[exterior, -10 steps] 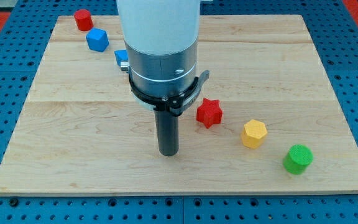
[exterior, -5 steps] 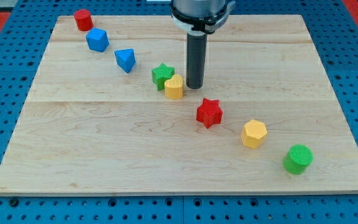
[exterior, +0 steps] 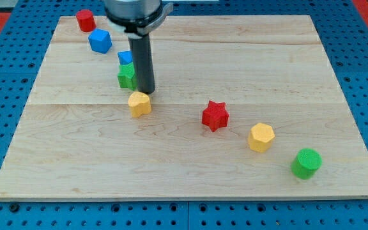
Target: Separate the yellow heart from line of objects
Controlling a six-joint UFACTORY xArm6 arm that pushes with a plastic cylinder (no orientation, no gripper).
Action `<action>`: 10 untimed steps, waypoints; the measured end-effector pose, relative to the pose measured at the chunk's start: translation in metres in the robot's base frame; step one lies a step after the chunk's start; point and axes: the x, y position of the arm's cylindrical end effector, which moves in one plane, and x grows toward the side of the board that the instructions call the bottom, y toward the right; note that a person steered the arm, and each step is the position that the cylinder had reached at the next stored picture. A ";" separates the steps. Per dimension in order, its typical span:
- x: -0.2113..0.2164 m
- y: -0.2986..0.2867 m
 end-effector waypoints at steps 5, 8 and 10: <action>0.094 -0.005; 0.118 -0.032; 0.137 -0.093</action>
